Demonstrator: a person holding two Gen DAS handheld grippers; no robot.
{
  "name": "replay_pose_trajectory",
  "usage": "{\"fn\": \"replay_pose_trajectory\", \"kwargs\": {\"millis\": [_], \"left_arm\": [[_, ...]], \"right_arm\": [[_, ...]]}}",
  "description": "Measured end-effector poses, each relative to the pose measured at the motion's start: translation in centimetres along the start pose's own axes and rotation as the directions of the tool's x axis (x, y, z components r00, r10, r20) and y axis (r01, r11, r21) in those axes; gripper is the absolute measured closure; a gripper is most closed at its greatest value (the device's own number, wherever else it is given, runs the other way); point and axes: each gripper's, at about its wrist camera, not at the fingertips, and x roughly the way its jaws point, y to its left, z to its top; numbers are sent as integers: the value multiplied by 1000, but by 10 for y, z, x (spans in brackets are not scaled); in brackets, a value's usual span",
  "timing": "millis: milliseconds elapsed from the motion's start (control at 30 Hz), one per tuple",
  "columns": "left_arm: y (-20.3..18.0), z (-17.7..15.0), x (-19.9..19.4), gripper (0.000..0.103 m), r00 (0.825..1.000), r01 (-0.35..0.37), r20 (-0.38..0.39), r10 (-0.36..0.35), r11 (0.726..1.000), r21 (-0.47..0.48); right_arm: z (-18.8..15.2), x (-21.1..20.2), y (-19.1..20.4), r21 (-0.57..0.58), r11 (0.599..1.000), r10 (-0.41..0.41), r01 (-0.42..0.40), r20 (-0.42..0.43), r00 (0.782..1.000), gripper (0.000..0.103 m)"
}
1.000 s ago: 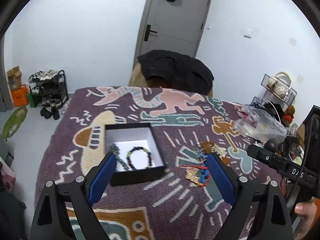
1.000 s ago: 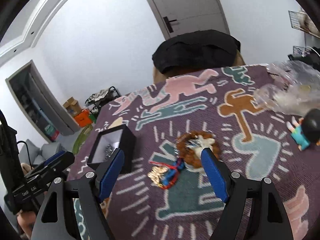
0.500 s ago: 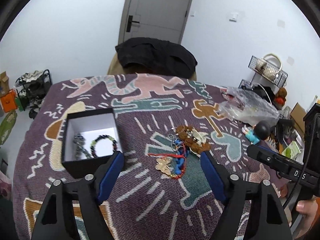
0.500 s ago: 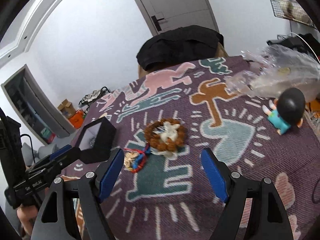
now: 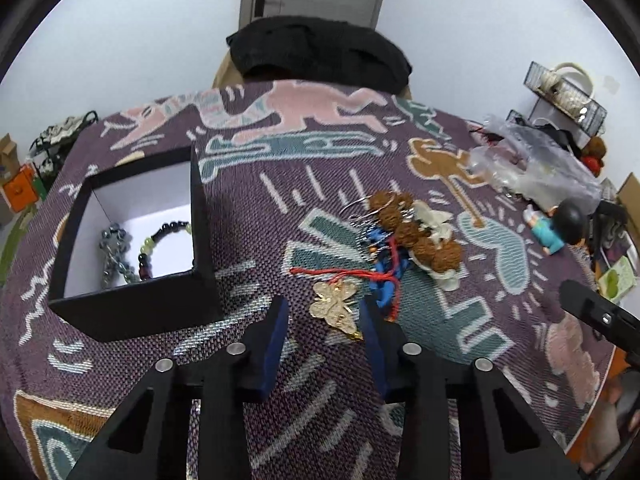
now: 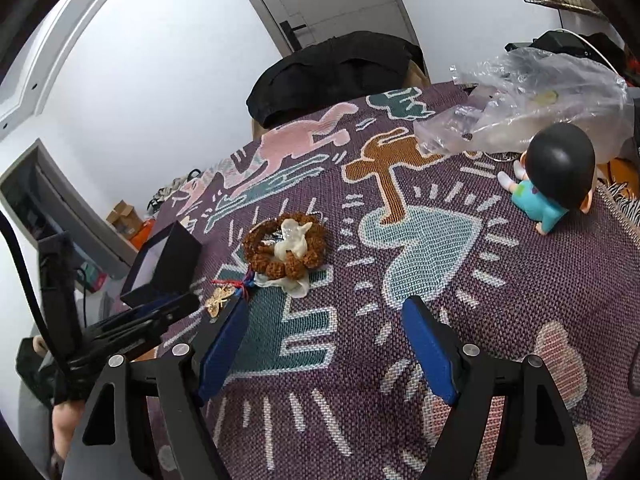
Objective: Organize jewelry
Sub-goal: 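Grasp the gold butterfly charm on red string with the left tool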
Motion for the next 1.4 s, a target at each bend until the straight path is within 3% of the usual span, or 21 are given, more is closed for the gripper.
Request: {"fn": "replay_pose_trajectory", "kwargs": {"millis": [400, 467, 500, 667, 833, 1233, 1400], "left_arm": [[-3, 6, 30, 66, 999, -7, -45, 7, 1000, -7], [-4, 8, 31, 81, 999, 3, -46, -3, 1000, -11], [-3, 9, 30, 82, 999, 9, -45, -10, 1000, -18], [0, 13, 15, 83, 999, 30, -12, -31, 999, -24], [4, 16, -1, 83, 998, 57, 17, -57, 998, -25], [28, 18, -38, 83, 992, 76, 102, -69, 995, -63], [37, 18, -51, 83, 989, 78, 135, -68, 994, -73]], "right_arm": [[-2, 16, 0, 22, 999, 41, -41, -30, 999, 24], [-1, 24, 1, 43, 997, 66, -64, -52, 996, 25], [-1, 28, 2, 51, 995, 84, -80, -64, 994, 26], [1, 48, 20, 55, 989, 142, -136, -118, 983, 40], [1, 69, 40, 47, 983, 180, -175, -163, 970, 47], [5, 105, 58, 60, 986, 167, -157, -235, 958, 75], [5, 116, 61, 68, 986, 163, -151, -254, 953, 77]]}}
